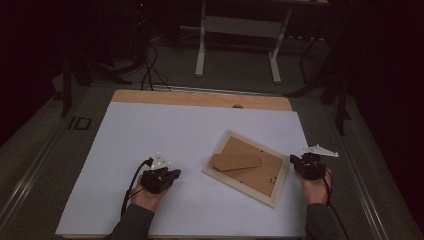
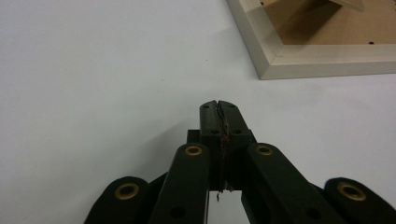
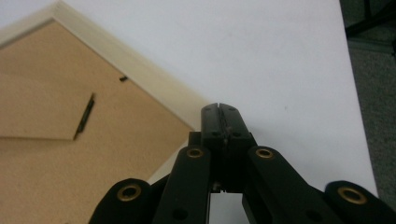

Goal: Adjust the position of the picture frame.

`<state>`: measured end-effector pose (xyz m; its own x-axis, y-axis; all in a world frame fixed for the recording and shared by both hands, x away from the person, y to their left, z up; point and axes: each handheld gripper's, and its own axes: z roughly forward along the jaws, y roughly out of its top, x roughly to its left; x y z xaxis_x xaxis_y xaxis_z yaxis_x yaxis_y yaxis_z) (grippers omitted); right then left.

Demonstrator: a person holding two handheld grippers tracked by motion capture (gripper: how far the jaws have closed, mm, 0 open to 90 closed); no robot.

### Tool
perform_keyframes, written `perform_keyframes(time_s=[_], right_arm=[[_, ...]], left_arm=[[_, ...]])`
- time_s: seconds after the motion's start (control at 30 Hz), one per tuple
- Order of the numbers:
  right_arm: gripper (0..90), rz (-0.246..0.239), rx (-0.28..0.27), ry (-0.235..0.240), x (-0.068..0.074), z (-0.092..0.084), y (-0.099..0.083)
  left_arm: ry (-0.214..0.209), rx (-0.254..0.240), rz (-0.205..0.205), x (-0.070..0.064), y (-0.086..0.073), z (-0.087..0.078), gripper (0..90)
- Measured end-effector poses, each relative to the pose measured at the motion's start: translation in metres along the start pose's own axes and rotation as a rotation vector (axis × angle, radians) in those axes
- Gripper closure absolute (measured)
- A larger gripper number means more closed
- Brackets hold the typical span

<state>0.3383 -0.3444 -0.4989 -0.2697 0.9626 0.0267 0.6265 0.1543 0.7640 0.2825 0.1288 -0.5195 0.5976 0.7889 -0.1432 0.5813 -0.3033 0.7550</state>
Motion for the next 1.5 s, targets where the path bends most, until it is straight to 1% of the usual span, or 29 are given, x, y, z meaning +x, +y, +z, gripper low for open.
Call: perform_keyframes(time_s=[0.07,0.1,0.17,0.23,0.27,0.33,0.47,0.5,0.53,0.6,0.77,0.93,1.03,1.27,1.4,1.47,1.5], right_arm=[[89.9,-0.013,0.02,-0.008,0.002,0.001,-0.003],[89.8,-0.012,0.025,-0.01,0.002,0.0,-0.005],[89.9,-0.005,0.035,-0.014,0.001,-0.002,-0.009],[89.8,0.011,0.047,0.005,0.0,-0.004,-0.013],[89.9,0.008,0.052,0.005,0.001,-0.005,-0.015],[89.8,0.004,0.067,0.018,0.002,-0.007,-0.019],[89.8,-0.003,0.084,0.023,0.004,-0.009,-0.024],[89.8,0.0,0.09,0.032,0.004,-0.01,-0.025],[89.8,-0.008,0.108,0.041,0.004,-0.01,-0.027],[89.8,-0.009,0.119,0.052,0.004,-0.012,-0.03],[89.8,-0.013,0.137,0.057,0.004,-0.013,-0.035],[89.8,-0.027,0.16,0.068,0.007,-0.008,-0.039],[89.7,-0.03,0.161,0.073,0.009,-0.008,-0.038],[89.7,-0.04,0.169,0.089,0.01,-0.009,-0.038],[89.7,-0.045,0.17,0.091,0.01,-0.009,-0.038],[89.7,-0.044,0.17,0.092,0.01,-0.009,-0.038],[89.7,-0.044,0.17,0.093,0.01,-0.009,-0.038]], left_arm=[[-0.002,0.001,0.006,-0.001,0.001,0.002,90.0],[-0.006,0.0,0.004,-0.001,0.002,0.004,90.0],[-0.011,0.007,0.014,-0.003,0.004,0.007,90.0],[-0.016,0.006,0.022,-0.005,0.006,0.009,90.0],[-0.014,-0.002,0.024,-0.006,0.008,0.01,90.0],[-0.02,-0.006,0.014,-0.007,0.01,0.013,90.0],[-0.023,-0.001,0.024,-0.011,0.015,0.018,90.0],[-0.029,-0.002,0.035,-0.014,0.017,0.02,90.0],[-0.029,-0.002,0.04,-0.016,0.018,0.021,90.0],[-0.03,-0.004,0.055,-0.018,0.02,0.024,90.0],[-0.029,0.009,0.068,-0.02,0.023,0.031,90.0],[-0.033,0.014,0.066,-0.022,0.025,0.036,90.0],[-0.039,0.022,0.058,-0.023,0.026,0.041,90.0],[-0.056,0.037,0.073,-0.027,0.028,0.049,90.0],[-0.054,0.047,0.081,-0.028,0.028,0.054,90.0],[-0.057,0.049,0.077,-0.028,0.028,0.055,90.0],[-0.058,0.053,0.084,-0.028,0.028,0.056,90.0]])
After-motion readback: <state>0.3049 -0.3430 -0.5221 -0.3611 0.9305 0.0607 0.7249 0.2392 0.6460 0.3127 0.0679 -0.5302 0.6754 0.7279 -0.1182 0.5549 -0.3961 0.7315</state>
